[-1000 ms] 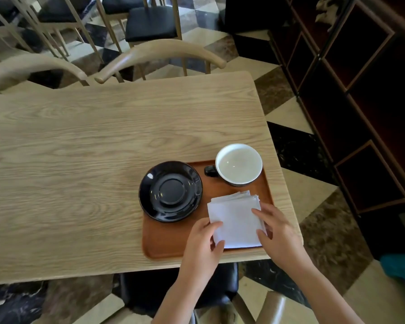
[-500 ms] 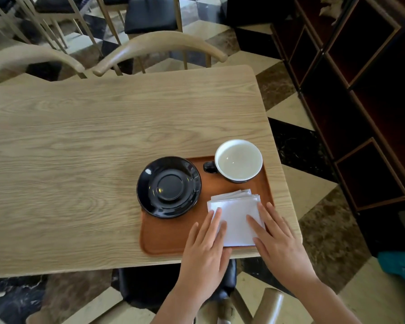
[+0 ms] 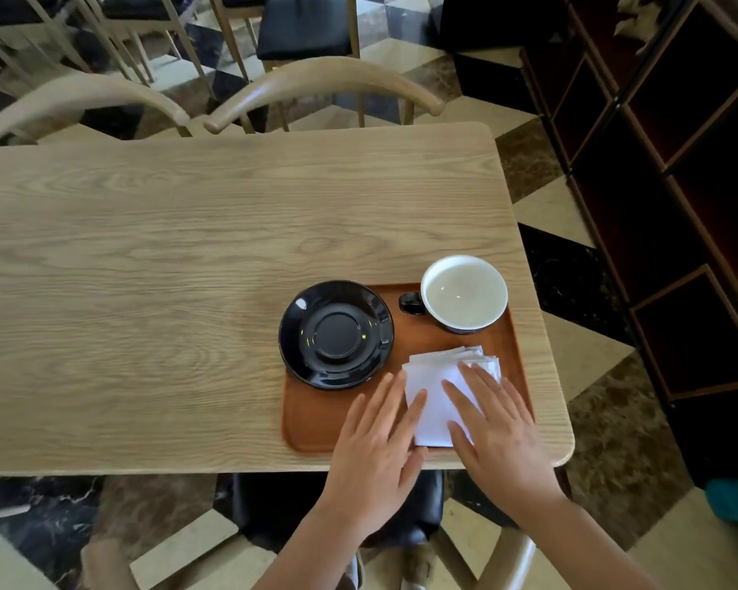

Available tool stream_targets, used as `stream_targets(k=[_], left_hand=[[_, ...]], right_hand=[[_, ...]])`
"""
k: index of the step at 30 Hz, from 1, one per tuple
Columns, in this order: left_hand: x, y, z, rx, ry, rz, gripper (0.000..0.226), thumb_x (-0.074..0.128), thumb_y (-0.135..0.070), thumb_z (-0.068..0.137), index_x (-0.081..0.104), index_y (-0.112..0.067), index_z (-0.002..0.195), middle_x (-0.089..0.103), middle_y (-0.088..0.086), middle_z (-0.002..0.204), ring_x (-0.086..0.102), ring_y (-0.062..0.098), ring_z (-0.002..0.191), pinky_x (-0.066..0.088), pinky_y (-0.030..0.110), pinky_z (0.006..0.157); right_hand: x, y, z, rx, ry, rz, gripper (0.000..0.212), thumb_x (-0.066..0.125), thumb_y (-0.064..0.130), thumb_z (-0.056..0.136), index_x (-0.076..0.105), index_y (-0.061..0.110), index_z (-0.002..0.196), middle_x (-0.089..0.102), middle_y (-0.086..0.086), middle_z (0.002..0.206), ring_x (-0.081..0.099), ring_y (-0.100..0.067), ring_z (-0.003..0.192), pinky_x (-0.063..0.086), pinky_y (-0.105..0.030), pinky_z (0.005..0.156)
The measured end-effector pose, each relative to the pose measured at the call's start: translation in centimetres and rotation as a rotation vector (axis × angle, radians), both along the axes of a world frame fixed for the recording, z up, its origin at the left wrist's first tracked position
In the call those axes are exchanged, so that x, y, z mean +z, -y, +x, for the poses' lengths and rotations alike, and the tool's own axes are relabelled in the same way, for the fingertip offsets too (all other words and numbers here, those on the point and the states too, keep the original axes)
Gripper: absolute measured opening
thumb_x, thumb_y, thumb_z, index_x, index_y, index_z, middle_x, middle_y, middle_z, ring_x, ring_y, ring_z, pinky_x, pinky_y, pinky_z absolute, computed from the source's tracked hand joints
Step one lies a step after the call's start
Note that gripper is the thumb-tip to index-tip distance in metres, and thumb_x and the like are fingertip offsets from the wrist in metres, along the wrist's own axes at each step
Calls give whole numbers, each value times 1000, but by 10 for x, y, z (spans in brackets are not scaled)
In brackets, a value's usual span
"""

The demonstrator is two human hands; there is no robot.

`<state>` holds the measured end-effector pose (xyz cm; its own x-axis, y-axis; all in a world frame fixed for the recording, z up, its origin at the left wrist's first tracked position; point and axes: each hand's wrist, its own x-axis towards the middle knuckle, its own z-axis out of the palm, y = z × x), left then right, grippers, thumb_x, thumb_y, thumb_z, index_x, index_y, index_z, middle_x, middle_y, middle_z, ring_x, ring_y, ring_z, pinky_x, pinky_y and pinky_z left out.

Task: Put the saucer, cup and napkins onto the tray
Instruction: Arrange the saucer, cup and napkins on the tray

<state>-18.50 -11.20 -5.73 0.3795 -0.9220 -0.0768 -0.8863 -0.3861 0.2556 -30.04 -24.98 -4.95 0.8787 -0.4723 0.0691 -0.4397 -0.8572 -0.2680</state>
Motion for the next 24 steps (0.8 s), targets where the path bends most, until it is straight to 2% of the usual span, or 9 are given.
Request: stream_targets(k=[3,6,8,20,24], left_hand=[[5,-15,23,125,12,-27,56,32,-41,93,21,-22,145,18,8,155,12,22,142,18,44,111],[5,-33,46,208,31,15,54,29,-43,93,30,-19,142,28,13,151,21,25,140,27,47,110],[4,-43,56,239,54,65,54,25,-43,93,35,-17,139,37,14,147,28,27,138,30,47,109],[3,-64,59,169,44,53,50,28,-42,93,40,-20,136,47,11,140,35,23,134,35,41,105],[1,-73,51,164,38,65,50,29,-43,93,38,-22,138,46,10,141,33,22,135,27,39,107]], right_hand=[[3,-11,29,102,38,-32,41,41,26,87,60,11,121,55,-16,133,50,-31,123,40,-53,99],[2,-20,55,191,37,-80,42,63,23,81,59,13,122,55,-15,133,49,-30,125,41,-52,99],[2,-24,66,222,0,-105,45,68,25,78,60,14,121,57,-14,132,49,-28,125,42,-51,100],[-7,-31,61,266,-54,-142,39,61,25,84,59,15,121,61,-11,127,50,-25,125,36,-51,104],[-8,-38,50,276,-74,-142,40,62,27,83,59,16,122,61,-11,127,50,-26,124,39,-53,102]])
